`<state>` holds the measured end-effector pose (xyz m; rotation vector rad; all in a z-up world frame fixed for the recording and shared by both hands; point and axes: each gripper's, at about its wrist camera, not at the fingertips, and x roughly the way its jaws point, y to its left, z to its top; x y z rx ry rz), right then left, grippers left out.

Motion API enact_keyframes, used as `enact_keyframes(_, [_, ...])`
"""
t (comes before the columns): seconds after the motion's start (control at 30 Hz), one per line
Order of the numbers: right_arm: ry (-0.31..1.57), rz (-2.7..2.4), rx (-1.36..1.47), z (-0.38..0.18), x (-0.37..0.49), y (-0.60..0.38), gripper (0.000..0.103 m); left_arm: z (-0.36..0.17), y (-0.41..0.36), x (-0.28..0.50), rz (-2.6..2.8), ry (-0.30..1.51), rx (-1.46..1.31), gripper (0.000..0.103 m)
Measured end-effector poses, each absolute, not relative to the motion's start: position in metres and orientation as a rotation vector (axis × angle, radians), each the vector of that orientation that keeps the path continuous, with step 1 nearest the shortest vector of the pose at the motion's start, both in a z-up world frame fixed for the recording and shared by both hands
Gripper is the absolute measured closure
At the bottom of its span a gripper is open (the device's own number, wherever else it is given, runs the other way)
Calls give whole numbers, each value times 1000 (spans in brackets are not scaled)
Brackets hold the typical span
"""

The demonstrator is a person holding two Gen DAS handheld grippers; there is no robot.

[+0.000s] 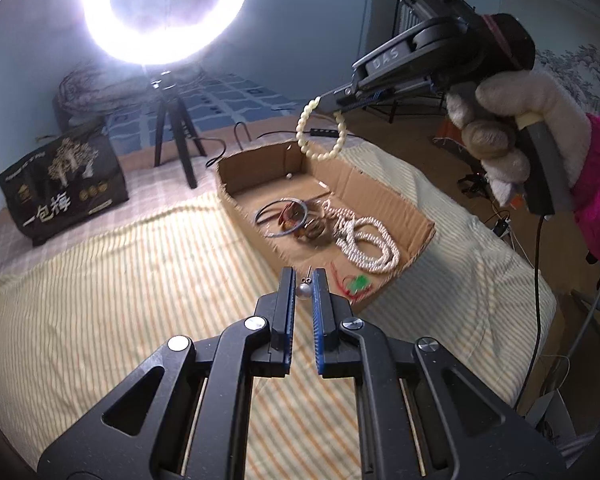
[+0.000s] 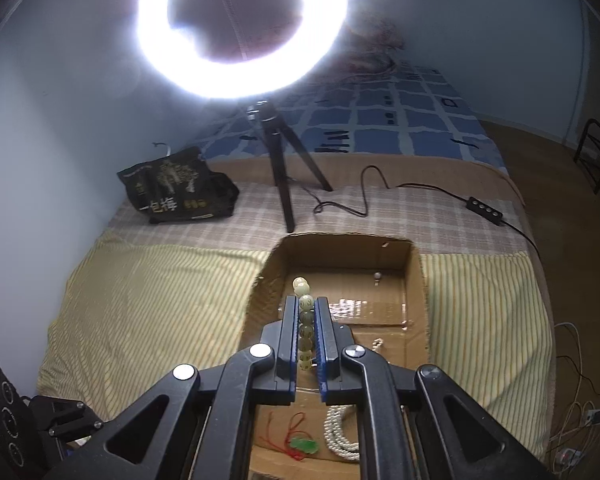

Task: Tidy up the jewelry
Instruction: 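Carry the earring and bead bracelet over the cardboard box with both tools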

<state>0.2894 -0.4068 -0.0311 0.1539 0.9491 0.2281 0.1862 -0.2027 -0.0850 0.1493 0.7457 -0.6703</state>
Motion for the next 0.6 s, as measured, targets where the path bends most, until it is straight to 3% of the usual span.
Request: enact_keyframes(0.6, [991, 167, 214, -70, 324, -450, 98, -100, -253, 220, -683, 769, 185, 97])
